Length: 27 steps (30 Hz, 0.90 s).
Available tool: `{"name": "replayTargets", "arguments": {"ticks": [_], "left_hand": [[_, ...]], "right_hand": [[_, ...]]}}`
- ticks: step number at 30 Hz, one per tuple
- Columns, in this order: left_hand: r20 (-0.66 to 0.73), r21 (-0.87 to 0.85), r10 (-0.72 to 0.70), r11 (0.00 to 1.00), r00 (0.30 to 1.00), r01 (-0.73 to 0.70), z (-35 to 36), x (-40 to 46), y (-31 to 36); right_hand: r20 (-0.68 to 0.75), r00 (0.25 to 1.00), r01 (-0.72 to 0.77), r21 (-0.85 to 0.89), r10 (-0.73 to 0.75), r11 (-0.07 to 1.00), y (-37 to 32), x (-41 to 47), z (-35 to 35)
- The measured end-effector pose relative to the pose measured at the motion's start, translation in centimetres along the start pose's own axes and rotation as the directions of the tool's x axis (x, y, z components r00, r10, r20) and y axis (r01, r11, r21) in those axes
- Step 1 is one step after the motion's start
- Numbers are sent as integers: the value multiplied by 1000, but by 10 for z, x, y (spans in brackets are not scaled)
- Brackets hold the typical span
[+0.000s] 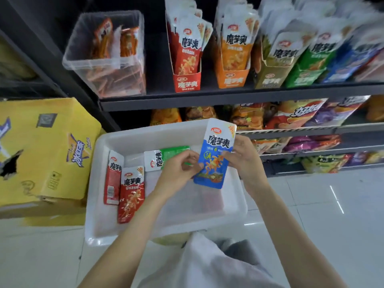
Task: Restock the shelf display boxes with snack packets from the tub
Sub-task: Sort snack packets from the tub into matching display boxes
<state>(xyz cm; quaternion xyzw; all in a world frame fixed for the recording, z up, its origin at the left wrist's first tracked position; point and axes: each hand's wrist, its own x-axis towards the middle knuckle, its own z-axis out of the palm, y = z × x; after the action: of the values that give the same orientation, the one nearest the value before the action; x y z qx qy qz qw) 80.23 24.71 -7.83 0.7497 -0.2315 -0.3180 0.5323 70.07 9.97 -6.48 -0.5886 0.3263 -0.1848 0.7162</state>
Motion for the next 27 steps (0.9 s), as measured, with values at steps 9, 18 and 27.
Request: {"name": "replayTargets", "arguments": {"ticks": [9, 18, 27], "left_hand": [[113, 510, 337, 788, 935, -346, 99, 32, 65], [120, 717, 547, 529, 829, -453, 240, 77, 139], [-149, 666, 649, 624, 746, -409, 284, 137, 192]], "right_hand": [[-101, 987, 98, -250, -127, 963, -38, 13, -137], [129, 978, 202, -361, -165, 910, -107, 48, -302], [-3, 882, 461, -201, -471, 864, -151, 91, -379]]}}
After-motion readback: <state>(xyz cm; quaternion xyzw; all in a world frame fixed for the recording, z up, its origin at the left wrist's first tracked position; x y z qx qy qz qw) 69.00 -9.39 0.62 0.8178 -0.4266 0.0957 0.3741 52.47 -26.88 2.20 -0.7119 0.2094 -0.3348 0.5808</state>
